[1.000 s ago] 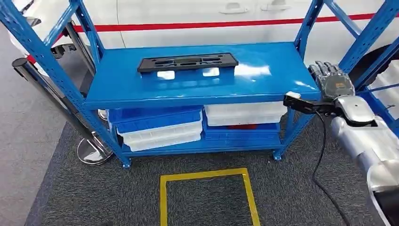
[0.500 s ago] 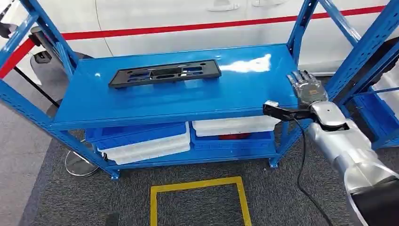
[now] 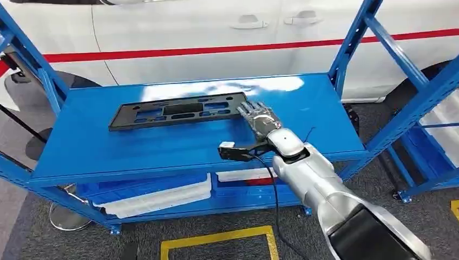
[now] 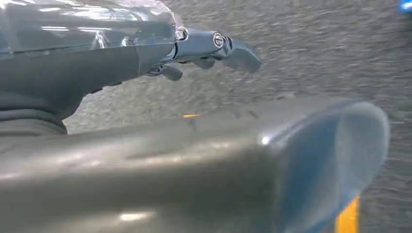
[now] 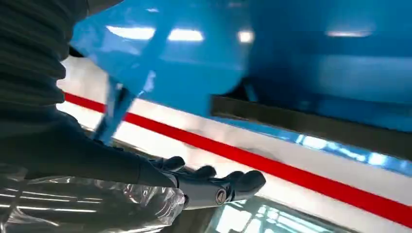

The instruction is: Take the parts from the cabinet and place them on the table.

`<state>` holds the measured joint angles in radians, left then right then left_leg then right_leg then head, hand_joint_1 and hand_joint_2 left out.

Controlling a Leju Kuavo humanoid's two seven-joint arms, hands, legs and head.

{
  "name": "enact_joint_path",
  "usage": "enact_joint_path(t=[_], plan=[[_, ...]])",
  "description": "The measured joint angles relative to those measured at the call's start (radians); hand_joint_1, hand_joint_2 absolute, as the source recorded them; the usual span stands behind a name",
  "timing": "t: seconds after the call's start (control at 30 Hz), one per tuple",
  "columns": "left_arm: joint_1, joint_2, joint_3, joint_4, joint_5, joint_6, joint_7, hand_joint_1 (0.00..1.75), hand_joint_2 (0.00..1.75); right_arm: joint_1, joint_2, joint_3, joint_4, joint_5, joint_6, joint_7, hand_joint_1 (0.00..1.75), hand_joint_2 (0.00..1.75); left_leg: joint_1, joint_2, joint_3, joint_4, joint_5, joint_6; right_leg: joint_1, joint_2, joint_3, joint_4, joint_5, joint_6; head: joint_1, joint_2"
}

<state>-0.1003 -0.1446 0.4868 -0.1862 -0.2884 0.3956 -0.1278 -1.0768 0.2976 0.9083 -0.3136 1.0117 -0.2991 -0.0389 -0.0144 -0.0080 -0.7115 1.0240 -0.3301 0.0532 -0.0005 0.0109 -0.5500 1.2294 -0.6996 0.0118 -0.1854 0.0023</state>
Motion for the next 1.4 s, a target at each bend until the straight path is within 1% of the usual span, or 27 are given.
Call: enact_joint_path(t=[0.03,0.07,0.1,0.13,0.17,0.2,0.23,0.27,0.33,0.43,0.5,0.57,0.6,0.93,0.97,1.0,1.03,1.07,1.13,1.17,1.2,1.23,1.27,1.3,1.33,1.37,1.4], plan=[[-0.001,0.0,0.0,0.0,0.0,0.0,0.003,0.0,0.0,0.006,0.007,0.004,0.0,-0.001,0.006,0.0,0.0,1.75,-0.004,-0.002,0.004,0.001,-0.007,0.004,0.001,0.0,-0.054,0.07,-0.012,-0.003,0.0,0.0],[-0.002,0.0,-0.001,0.0,0.0,0.0,0.01,0.0,0.0,0.012,0.015,0.008,0.0,-0.004,0.012,0.003,0.0,1.75,-0.009,-0.004,0.01,0.001,-0.014,0.008,0.005,0.0,-0.093,0.097,0.006,-0.009,0.0,0.0],[-0.002,0.0,-0.002,0.0,-0.001,0.0,0.014,0.0,0.0,0.015,0.019,0.01,-0.001,-0.011,0.021,0.008,0.0,1.75,-0.014,-0.009,0.017,0.001,-0.02,0.01,0.008,0.0,-0.105,0.074,0.05,-0.017,0.0,0.0],[0.0,0.0,-0.002,0.0,-0.001,0.0,0.018,0.0,0.0,0.015,0.021,0.012,-0.002,-0.019,0.031,0.013,0.0,1.75,-0.019,-0.012,0.025,0.0,-0.026,0.011,0.016,0.0,-0.098,0.013,0.109,-0.032,0.0,0.0],[0.004,-0.001,-0.003,0.0,-0.003,0.0,0.02,0.0,0.0,0.015,0.026,0.013,-0.003,-0.024,0.039,0.015,0.0,1.75,-0.024,-0.013,0.032,-0.001,-0.03,0.012,0.029,0.0,-0.079,-0.077,0.177,-0.051,0.0,0.0],[0.004,-0.005,-0.007,0.0,-0.004,0.0,0.022,0.0,0.0,0.016,0.027,0.014,-0.007,-0.031,0.048,0.016,0.0,1.75,-0.026,-0.014,0.036,-0.001,-0.033,0.013,0.046,0.001,-0.059,-0.171,0.236,-0.082,0.0,0.0],[0.006,-0.015,-0.01,0.0,-0.007,0.0,0.024,0.0,0.0,0.024,0.027,0.018,-0.011,-0.037,0.056,0.016,0.0,1.75,-0.024,-0.015,0.037,-0.005,-0.033,0.012,0.042,0.0,-0.047,-0.185,0.23,-0.092,-0.006,0.0],[0.005,-0.013,-0.012,0.001,-0.014,0.0,0.025,0.0,0.0,0.033,0.034,0.027,-0.017,-0.046,0.064,0.016,0.0,1.75,-0.018,-0.018,0.039,-0.005,-0.034,0.009,0.05,0.001,-0.042,-0.202,0.242,-0.094,-0.004,0.0],[0.0,-0.016,-0.017,0.001,-0.016,-0.001,0.027,0.0,0.0,0.047,0.04,0.048,-0.034,-0.076,0.074,0.029,0.0,1.75,-0.013,-0.018,0.039,-0.009,-0.038,0.003,0.049,0.001,-0.033,-0.218,0.236,-0.094,-0.003,0.0],[-0.006,-0.017,-0.018,0.001,-0.015,0.0,0.027,0.0,0.0,0.054,0.05,0.076,-0.047,-0.102,0.076,0.036,0.0,1.75,-0.015,-0.016,0.043,-0.009,-0.039,0.003,0.046,0.002,-0.03,-0.219,0.234,-0.092,-0.004,0.0],[-0.009,-0.016,-0.018,0.001,-0.015,-0.001,0.027,0.0,0.0,0.063,0.051,0.087,-0.049,-0.117,0.07,0.036,0.0,1.75,-0.016,-0.017,0.044,-0.009,-0.039,0.003,0.044,0.001,-0.028,-0.219,0.233,-0.082,-0.004,0.0],[-0.01,-0.013,-0.018,0.001,-0.015,0.0,0.027,0.0,0.0,0.069,0.051,0.092,-0.049,-0.123,0.068,0.036,0.0,1.75,-0.018,-0.017,0.045,-0.009,-0.039,0.003,0.041,0.001,-0.028,-0.219,0.233,-0.068,-0.004,0.0],[-0.011,-0.013,-0.018,0.001,-0.015,-0.001,0.027,0.0,0.0,0.071,0.051,0.097,-0.049,-0.124,0.068,0.037,0.0,1.75,-0.018,-0.017,0.045,-0.009,-0.039,0.003,0.04,0.001,-0.029,-0.219,0.233,-0.066,-0.004,0.0],[-0.01,-0.012,-0.022,0.001,-0.021,-0.019,0.032,0.0,0.0,0.086,0.045,0.106,-0.018,-0.124,0.012,0.04,0.0,1.75,-0.019,-0.017,0.046,-0.008,-0.037,0.005,0.039,0.001,-0.028,-0.219,0.236,-0.062,-0.004,0.0],[-0.01,-0.012,-0.022,0.001,-0.021,-0.021,0.032,0.0,0.0,0.086,0.045,0.106,-0.016,-0.121,0.005,0.042,0.0,1.75,-0.021,-0.017,0.046,-0.007,-0.039,0.007,0.037,0.001,-0.026,-0.224,0.238,-0.058,-0.004,0.0],[-0.011,-0.011,-0.023,0.0,-0.021,-0.021,0.03,0.0,0.0,0.086,0.044,0.106,-0.015,-0.116,-0.001,0.045,0.0,1.75,-0.019,-0.016,0.052,-0.018,-0.039,0.017,0.036,0.002,-0.024,-0.227,0.233,-0.036,-0.004,0.0],[-0.01,-0.011,-0.023,0.001,-0.026,-0.024,0.029,0.0,0.0,0.088,0.043,0.106,-0.015,-0.111,-0.008,0.047,0.0,1.75,-0.014,-0.015,0.062,-0.03,-0.033,0.021,0.037,0.001,-0.017,-0.216,0.228,-0.031,-0.004,0.0],[-0.011,-0.01,-0.024,0.0,-0.035,-0.025,0.029,0.0,0.0,0.086,0.042,0.106,-0.014,-0.101,-0.019,0.048,0.0,1.75,-0.014,-0.014,0.066,-0.036,-0.032,0.023,0.034,0.0,-0.034,-0.18,0.202,-0.026,-0.003,0.0],[-0.013,-0.009,-0.025,0.001,-0.037,-0.026,0.032,0.0,0.0,0.084,0.042,0.11,-0.014,-0.08,-0.041,0.05,0.0,1.75,-0.015,-0.013,0.066,-0.035,-0.032,0.026,0.022,0.0,-0.109,-0.033,0.121,-0.02,-0.004,0.0],[-0.013,-0.008,-0.025,0.0,-0.037,-0.026,0.033,0.0,0.0,0.084,0.041,0.112,-0.014,-0.074,-0.046,0.051,0.0,1.75,-0.016,-0.013,0.066,-0.035,-0.032,0.026,0.018,0.0,-0.148,0.042,0.091,-0.017,-0.004,0.0],[-0.013,-0.007,-0.025,0.001,-0.037,-0.026,0.035,0.0,0.0,0.083,0.041,0.114,-0.014,-0.07,-0.047,0.051,0.0,1.75,-0.016,-0.012,0.066,-0.034,-0.032,0.026,0.015,-0.001,-0.174,0.088,0.083,-0.016,-0.004,0.0],[-0.013,-0.006,-0.025,0.001,-0.038,-0.027,0.036,0.0,0.0,0.081,0.041,0.114,-0.014,-0.068,-0.049,0.05,0.0,1.75,-0.017,-0.013,0.066,-0.034,-0.032,0.025,0.013,-0.001,-0.172,0.078,0.103,-0.016,-0.004,0.0],[-0.014,-0.006,-0.026,0.001,-0.042,-0.029,0.037,0.0,0.0,0.076,0.042,0.114,-0.017,-0.06,-0.056,0.045,0.0,1.75,-0.018,-0.013,0.066,-0.031,-0.032,0.023,0.012,-0.001,-0.147,0.023,0.142,-0.018,-0.004,0.0],[-0.014,-0.006,-0.026,0.0,-0.05,-0.03,0.039,0.0,0.0,0.067,0.042,0.115,-0.019,-0.048,-0.065,0.04,0.0,1.75,-0.019,-0.014,0.066,-0.028,-0.033,0.022,0.012,-0.001,-0.103,-0.065,0.188,-0.024,-0.004,0.0],[-0.014,-0.006,-0.028,0.001,-0.055,-0.03,0.04,0.0,0.0,0.054,0.043,0.118,-0.023,-0.033,-0.076,0.034,0.0,1.75,-0.021,-0.014,0.066,-0.025,-0.035,0.019,0.014,-0.001,-0.057,-0.155,0.226,-0.034,-0.004,0.0],[-0.015,-0.007,-0.032,0.001,-0.055,-0.031,0.042,0.0,0.0,0.038,0.045,0.124,-0.03,-0.019,-0.087,0.027,0.0,1.75,-0.023,-0.014,0.064,-0.021,-0.035,0.016,0.019,0.001,-0.035,-0.211,0.234,-0.044,-0.004,0.0],[-0.016,-0.007,-0.034,0.001,-0.055,-0.031,0.042,0.0,0.0,0.024,0.048,0.128,-0.035,-0.014,-0.092,0.026,0.0,1.75,-0.025,-0.014,0.063,-0.018,-0.038,0.009,0.016,-0.002,-0.031,-0.216,0.242,-0.039,-0.004,0.0]])
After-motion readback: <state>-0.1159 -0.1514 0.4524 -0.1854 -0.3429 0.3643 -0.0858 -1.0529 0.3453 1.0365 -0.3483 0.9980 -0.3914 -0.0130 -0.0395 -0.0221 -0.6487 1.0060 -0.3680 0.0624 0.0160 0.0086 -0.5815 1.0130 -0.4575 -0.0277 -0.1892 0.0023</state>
